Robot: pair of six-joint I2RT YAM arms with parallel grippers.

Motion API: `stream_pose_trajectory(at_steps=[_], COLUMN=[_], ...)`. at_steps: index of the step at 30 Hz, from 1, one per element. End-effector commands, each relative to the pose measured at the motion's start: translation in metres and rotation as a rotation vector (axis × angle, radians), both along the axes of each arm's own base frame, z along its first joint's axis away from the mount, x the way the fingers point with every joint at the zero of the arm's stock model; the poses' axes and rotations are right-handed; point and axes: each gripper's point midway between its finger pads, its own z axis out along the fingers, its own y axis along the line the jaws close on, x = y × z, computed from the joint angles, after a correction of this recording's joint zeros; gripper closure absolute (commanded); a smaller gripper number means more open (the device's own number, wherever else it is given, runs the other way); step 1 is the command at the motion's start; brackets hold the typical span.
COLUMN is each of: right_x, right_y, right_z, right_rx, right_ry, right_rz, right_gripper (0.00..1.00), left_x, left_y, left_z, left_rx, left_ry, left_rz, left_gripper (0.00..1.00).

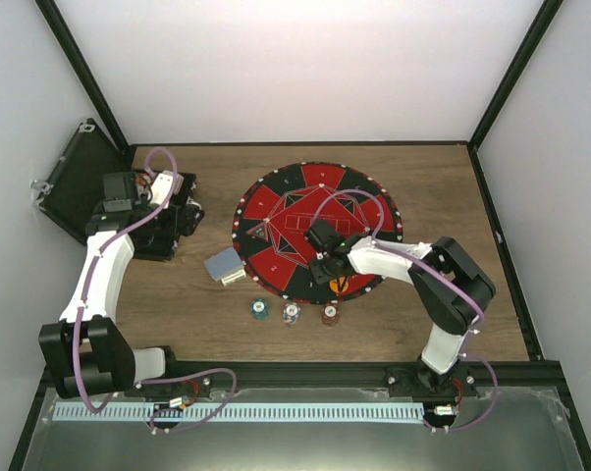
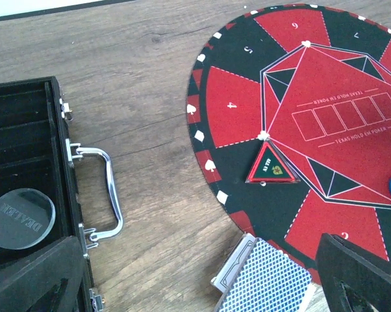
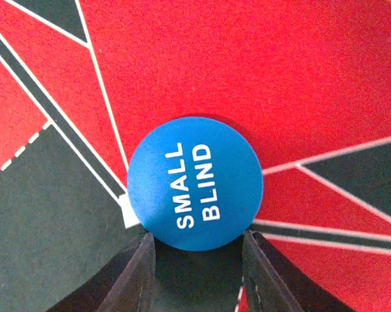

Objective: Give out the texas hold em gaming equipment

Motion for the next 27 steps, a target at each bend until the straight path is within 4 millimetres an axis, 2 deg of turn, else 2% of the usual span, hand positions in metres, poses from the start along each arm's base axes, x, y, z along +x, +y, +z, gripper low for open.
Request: stream_pose_trajectory(at_steps=[1,7,11,17,20,24,27], right_x=[0.017,0.059,0.098,0.16,0.188,0.212,0.226], right_y=[0.0,0.003,0.002,-0.003,0.002,0.007,0.004], right_z=[-0.014,-0.014,-0.013,-0.001,0.007,0.006,0.004], right_rx=[-0.057,-0.071,-0.078,-0.054,-0.047,-0.068,-0.077], right_ry=[-0.022,-0.069,-0.1,-0.162,-0.193,-0.219,-0.226], right_rz=[-0.011,-0.041,-0.077,-0.148,-0.159,-0.158,-0.17], right_gripper=[0.63,0.7,0.73,0.77,0.77,0.78,0.78], left_x=[0.003,0.003,0.003,0.002,0.002,0.001,0.0], left_y=[-0.001,0.001,0.002,0.001,0.001,0.001,0.001], left_z=[0.012,0.011,0.01,0.009,0.009,0.009,0.009], left_rx=[-0.004,0.01,0.013,0.012,0.011,0.013,0.017], left_ry=[-0.021,-0.019,-0.009,-0.002,0.003,0.004,0.004], left_rz=[-0.021,-0.02,-0.022,-0.03,-0.038,-0.04,-0.045], left_gripper=[0.0,0.0,0.0,0.0,0.0,0.0,0.0])
